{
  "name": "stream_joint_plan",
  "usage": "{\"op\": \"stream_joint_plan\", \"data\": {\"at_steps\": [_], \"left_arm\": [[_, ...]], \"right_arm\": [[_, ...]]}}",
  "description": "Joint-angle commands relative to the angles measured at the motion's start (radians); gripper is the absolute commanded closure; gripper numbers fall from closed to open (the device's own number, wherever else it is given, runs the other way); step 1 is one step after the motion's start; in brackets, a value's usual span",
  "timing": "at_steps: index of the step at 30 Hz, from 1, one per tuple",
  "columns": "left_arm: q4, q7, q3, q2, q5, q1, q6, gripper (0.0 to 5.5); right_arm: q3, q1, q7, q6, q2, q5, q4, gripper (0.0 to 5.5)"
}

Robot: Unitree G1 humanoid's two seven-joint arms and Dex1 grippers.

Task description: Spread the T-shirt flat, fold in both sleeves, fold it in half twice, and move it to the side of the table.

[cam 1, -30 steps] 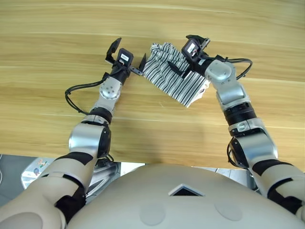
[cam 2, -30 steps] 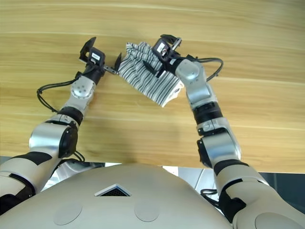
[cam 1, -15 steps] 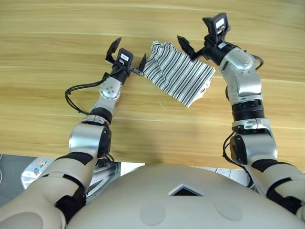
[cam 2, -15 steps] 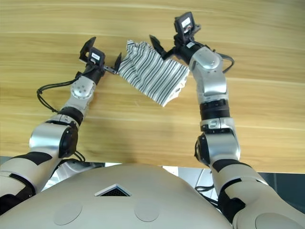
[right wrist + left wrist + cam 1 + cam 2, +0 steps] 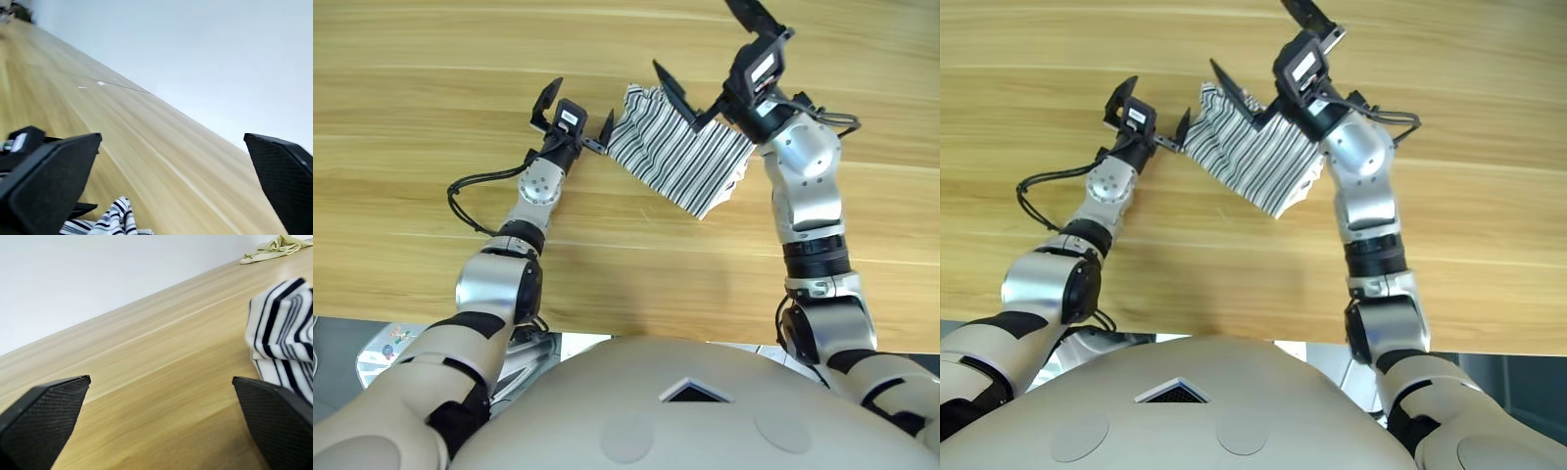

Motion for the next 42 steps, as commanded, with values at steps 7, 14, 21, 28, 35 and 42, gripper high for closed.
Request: {"op": "stream_joint_plan", "data": {"at_steps": [7, 14, 21, 28, 35, 42], "left_arm": [[0.006, -0.013, 0.010, -0.003, -0.005, -0.003, 0.014, 0.10], [0.007, -0.021, 0.014, -0.007, -0.007, -0.006, 0.020, 0.10], [0.007, -0.028, 0.016, -0.011, -0.012, -0.007, 0.024, 0.10], [0.007, -0.026, 0.017, -0.014, -0.014, -0.007, 0.025, 0.10], [0.006, -0.025, 0.019, -0.015, -0.015, -0.005, 0.023, 0.10], [0.005, -0.020, 0.020, -0.016, -0.015, -0.005, 0.023, 0.10]], "right_arm": [[0.126, -0.058, -0.101, -0.082, -0.009, -0.255, 0.228, 1.28], [0.165, -0.070, -0.112, -0.112, -0.002, -0.290, 0.290, 2.47], [0.218, -0.054, -0.081, -0.128, 0.010, -0.287, 0.254, 3.70], [0.239, -0.096, -0.101, -0.101, 0.024, -0.319, 0.320, 4.82], [0.229, -0.143, -0.167, -0.086, 0.031, -0.364, 0.455, 5.46], [0.204, -0.238, -0.272, -0.027, 0.043, -0.386, 0.725, 5.46]]}}
